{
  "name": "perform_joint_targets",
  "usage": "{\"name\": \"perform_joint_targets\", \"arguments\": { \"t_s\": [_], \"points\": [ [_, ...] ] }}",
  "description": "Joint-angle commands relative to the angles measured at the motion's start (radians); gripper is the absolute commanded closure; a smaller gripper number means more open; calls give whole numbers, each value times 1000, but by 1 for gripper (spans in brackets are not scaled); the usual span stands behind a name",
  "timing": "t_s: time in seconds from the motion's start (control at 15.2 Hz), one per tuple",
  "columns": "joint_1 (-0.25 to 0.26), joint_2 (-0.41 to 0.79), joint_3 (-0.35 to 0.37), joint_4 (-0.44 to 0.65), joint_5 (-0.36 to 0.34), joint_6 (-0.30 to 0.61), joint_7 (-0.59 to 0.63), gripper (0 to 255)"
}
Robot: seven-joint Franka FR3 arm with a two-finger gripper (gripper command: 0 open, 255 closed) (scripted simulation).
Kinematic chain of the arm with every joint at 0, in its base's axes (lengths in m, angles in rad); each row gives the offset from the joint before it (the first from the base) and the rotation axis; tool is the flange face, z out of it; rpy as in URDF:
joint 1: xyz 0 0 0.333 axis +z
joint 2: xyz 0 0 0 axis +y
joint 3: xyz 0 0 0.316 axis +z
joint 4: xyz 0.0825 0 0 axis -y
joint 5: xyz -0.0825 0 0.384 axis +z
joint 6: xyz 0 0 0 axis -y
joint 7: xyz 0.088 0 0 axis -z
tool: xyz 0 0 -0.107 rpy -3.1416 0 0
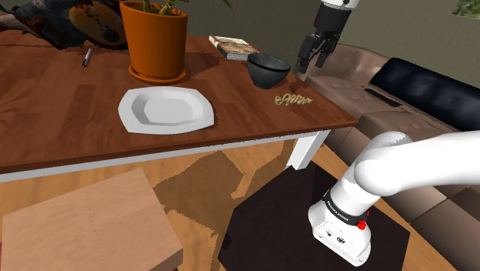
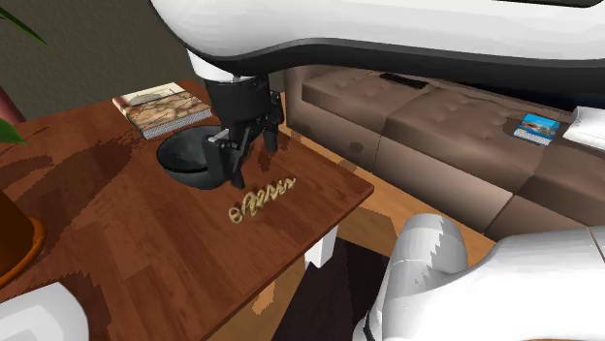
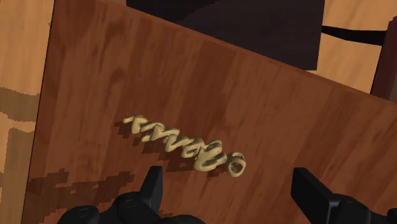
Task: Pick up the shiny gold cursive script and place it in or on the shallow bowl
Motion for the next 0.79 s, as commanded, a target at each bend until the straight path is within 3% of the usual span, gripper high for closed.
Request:
{"name": "perform_joint_targets", "arguments": {
  "t_s": [0.0, 0.46, 0.73],
  "points": [
    [0, 0, 0, 0, 0, 0, 0, 0],
    [71, 5, -14, -244, -152, 289, -223, 0],
    [71, 13, -24, -296, -173, 354, -235, 0]
  ]
}}
